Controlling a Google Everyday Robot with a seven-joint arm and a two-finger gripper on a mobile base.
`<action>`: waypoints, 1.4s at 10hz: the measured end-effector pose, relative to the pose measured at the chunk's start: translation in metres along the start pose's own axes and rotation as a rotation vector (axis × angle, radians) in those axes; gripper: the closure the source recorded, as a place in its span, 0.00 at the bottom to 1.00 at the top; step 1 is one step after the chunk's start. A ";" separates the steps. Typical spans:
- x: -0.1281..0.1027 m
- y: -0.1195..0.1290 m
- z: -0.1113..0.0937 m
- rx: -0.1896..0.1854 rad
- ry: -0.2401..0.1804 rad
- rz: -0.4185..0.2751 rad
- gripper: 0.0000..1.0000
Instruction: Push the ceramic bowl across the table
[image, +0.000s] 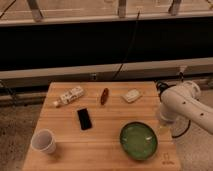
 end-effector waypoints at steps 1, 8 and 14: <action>-0.001 0.000 0.000 0.000 -0.001 0.003 0.51; 0.007 0.007 0.019 -0.038 -0.010 0.059 0.99; 0.008 0.007 0.039 -0.071 -0.024 0.091 0.99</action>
